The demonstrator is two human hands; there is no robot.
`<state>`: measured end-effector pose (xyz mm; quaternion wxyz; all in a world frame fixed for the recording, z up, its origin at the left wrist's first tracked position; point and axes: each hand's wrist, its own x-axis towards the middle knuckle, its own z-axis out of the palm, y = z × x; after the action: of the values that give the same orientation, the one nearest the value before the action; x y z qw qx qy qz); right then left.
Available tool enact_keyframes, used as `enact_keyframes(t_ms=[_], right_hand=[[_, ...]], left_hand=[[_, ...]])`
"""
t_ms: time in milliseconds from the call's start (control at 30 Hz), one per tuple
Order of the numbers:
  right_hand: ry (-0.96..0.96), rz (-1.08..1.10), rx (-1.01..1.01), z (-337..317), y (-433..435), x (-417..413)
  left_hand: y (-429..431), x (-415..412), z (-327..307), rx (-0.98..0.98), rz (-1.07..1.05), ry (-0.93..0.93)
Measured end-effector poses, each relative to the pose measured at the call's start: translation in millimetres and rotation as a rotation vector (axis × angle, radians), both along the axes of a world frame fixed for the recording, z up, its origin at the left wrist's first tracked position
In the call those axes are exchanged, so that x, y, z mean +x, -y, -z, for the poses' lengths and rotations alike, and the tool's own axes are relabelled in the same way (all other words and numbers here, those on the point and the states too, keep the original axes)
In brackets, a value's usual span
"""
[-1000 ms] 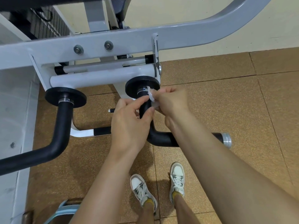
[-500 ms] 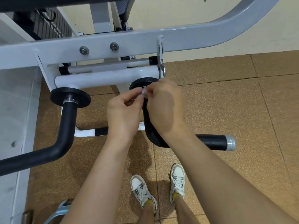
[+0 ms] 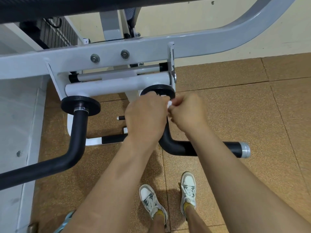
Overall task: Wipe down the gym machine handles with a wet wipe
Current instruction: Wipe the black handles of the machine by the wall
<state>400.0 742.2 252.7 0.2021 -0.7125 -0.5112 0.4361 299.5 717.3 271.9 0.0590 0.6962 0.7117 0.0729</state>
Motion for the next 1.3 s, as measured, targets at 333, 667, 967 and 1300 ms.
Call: enact_keyframes(t_ms=[333, 667, 967, 1300], right_hand=[[-0.706, 0.437, -0.452, -7.8, -5.6, -2.5], [-1.214, 0.554, -0.366, -42.8, 14.6, 25.9], [-1.173, 0.262, -0.301, -150.5, 53.6, 82.1], [-1.246, 0.436, -0.11, -228.8, 84.3, 178.4]], left_hand=[[8.0, -22.0, -18.2, -0.159, -0.356, 0.661], [51.7, -6.3, -47.7, -0.141, -0.555, 1.134], [52.9, 61.3, -128.0, -0.19, -0.534, 1.426], [72.8, 152.2, -202.3, -0.238, -0.394, 1.878]])
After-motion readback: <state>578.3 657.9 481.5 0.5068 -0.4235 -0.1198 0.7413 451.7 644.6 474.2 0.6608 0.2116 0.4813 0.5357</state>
